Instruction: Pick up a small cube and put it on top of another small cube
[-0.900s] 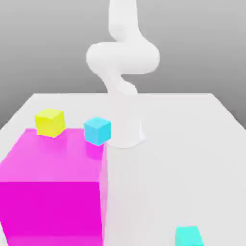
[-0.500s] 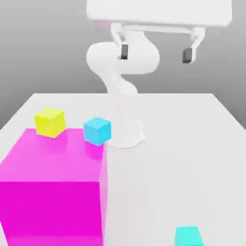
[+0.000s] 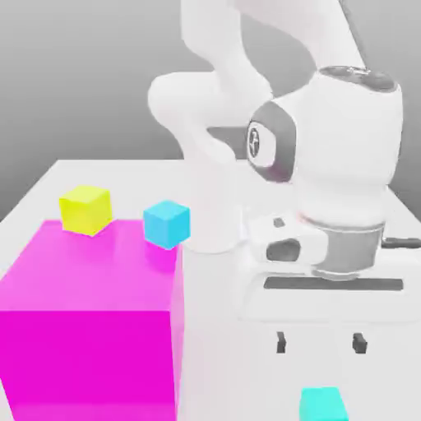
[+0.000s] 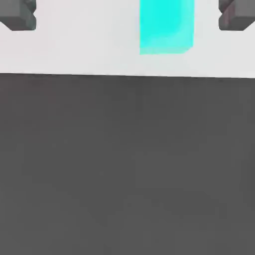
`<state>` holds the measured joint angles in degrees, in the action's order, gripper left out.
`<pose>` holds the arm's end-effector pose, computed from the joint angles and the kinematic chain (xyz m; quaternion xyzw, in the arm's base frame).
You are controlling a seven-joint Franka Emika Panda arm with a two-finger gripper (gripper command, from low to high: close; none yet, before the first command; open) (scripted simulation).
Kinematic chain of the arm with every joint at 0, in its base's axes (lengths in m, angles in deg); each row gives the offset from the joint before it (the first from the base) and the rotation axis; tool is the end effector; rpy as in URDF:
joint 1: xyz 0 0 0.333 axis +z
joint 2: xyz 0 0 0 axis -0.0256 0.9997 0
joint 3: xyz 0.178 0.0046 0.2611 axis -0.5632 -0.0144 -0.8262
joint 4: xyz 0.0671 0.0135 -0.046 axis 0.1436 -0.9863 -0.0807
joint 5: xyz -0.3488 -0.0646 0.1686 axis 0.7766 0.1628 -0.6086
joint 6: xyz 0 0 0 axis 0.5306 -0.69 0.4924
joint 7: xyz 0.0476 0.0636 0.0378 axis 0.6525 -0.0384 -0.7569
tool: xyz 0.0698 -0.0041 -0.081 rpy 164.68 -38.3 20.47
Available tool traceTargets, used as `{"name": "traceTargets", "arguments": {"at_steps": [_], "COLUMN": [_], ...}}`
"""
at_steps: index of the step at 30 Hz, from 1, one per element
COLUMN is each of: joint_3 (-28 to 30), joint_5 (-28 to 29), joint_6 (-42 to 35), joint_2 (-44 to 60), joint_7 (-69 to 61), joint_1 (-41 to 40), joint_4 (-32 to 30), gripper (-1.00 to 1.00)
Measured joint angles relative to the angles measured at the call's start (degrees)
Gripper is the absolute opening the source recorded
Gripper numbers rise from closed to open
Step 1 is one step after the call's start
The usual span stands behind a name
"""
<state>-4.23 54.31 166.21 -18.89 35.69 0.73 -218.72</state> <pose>0.5122 0.1399 0.2353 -0.9290 0.3686 -0.0311 0.0039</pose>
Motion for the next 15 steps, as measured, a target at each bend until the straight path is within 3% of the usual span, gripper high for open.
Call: {"name": "traceTargets", "arguments": {"at_steps": [6, 7, 15], "joint_3": [2.2, 2.8, 2.1], "joint_5": [2.4, 2.9, 2.3], "joint_6": [7.5, 8.5, 7.5], "joint_2": [12.3, 13.6, 12.2], "joint_7": [2.8, 3.2, 2.8], "joint_1": [2.9, 3.4, 2.9], "joint_4": [1.6, 1.9, 1.6], "gripper": [0.0, -1.0, -1.0]}}
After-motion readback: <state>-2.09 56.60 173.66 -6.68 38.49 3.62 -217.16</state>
